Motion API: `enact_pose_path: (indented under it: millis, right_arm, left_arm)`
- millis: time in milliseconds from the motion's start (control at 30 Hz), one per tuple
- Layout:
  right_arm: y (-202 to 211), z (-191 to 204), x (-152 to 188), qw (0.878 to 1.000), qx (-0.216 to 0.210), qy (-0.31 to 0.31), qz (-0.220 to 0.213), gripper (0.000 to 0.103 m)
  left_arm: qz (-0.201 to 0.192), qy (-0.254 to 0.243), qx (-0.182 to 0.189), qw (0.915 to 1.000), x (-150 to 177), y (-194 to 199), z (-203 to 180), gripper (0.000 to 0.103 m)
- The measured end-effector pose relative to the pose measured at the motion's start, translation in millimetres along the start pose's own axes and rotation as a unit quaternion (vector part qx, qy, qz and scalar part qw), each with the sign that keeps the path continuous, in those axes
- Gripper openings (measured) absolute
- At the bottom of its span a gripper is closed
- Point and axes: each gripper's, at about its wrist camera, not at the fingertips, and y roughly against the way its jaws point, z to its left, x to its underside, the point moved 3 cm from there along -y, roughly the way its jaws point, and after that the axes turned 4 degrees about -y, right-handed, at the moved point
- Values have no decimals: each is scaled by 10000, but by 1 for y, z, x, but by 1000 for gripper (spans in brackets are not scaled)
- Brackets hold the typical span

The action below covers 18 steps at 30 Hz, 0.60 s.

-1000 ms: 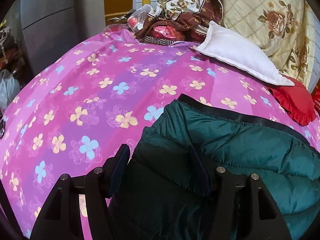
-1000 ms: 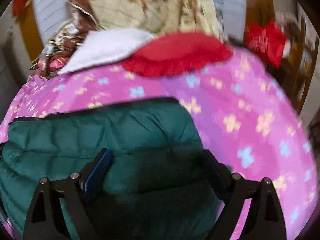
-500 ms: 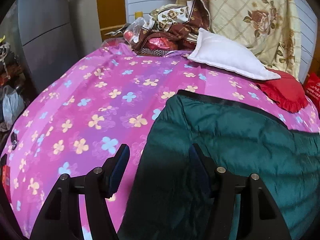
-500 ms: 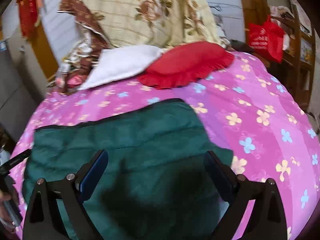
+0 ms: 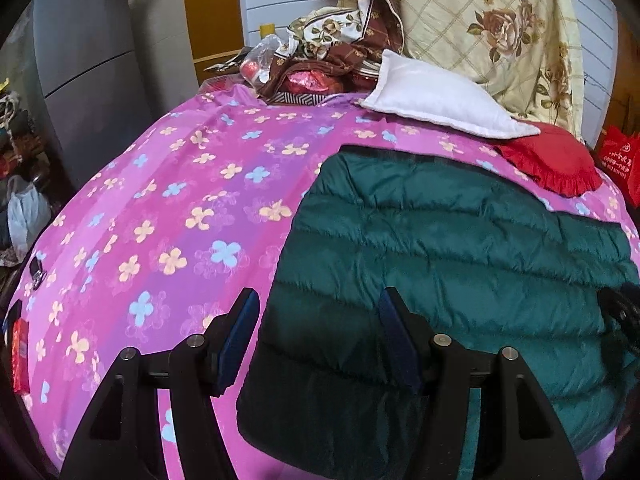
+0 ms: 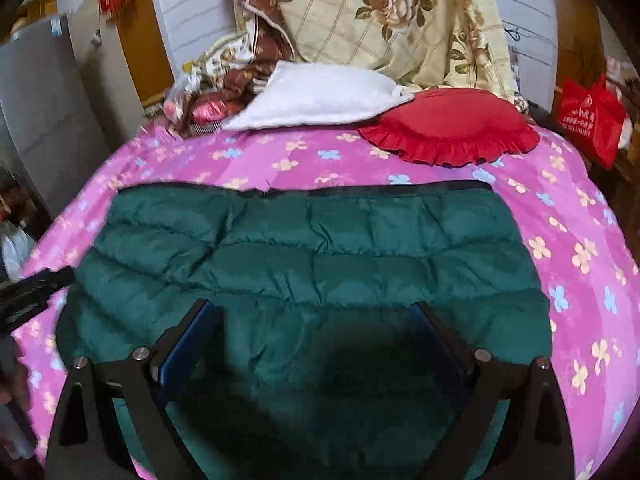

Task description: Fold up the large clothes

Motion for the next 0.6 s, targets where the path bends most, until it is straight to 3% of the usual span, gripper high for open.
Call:
enact_pose_path:
  millis: [333, 467, 600]
  right_arm:
    - [-44, -13, -11, 9991, 310, -246, 179, 99]
    - [-22, -23, -20, 9994, 192, -292, -23, 99]
    - [-10, -52, -27, 9978, 541, -329, -181, 99]
  left_arm:
    - [128, 48, 94, 9999, 2, -21, 1, 44]
    - [115, -8, 80, 9999, 0, -26, -1, 44]
    - [94, -88, 20, 9999, -3, -31, -5, 44]
